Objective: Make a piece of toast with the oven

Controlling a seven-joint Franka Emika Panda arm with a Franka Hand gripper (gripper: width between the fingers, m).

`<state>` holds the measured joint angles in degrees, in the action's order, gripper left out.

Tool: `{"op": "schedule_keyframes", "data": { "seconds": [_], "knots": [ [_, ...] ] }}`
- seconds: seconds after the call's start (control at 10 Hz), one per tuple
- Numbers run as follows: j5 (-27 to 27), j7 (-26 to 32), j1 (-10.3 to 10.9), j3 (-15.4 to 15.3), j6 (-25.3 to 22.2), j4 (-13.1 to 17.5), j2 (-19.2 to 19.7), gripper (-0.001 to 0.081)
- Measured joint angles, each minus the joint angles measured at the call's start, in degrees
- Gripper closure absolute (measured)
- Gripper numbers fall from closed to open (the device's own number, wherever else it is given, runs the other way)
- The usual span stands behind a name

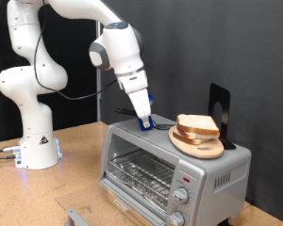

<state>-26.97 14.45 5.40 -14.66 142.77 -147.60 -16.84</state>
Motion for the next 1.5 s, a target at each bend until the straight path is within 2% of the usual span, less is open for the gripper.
{"op": "schedule_keyframes", "data": {
  "seconds": [0.7,0.8,0.9,1.0,1.1,1.5],
  "knots": [
    [-0.9,0.0,0.0,0.0,0.1,0.0,0.3,-0.0002],
    [-0.9,0.0,0.0,0.0,0.3,-0.1,0.3,0.0109],
    [-0.9,0.0,0.0,-0.1,0.7,-0.1,0.4,0.0109],
    [-1.0,0.0,0.0,-0.1,0.9,-0.1,0.5,0.0309],
    [-1.0,-0.1,0.0,-0.1,1.1,-0.2,0.5,0.0417],
    [-1.6,-0.2,0.0,-0.1,1.4,-0.2,0.6,0.0417]
  ]
}}
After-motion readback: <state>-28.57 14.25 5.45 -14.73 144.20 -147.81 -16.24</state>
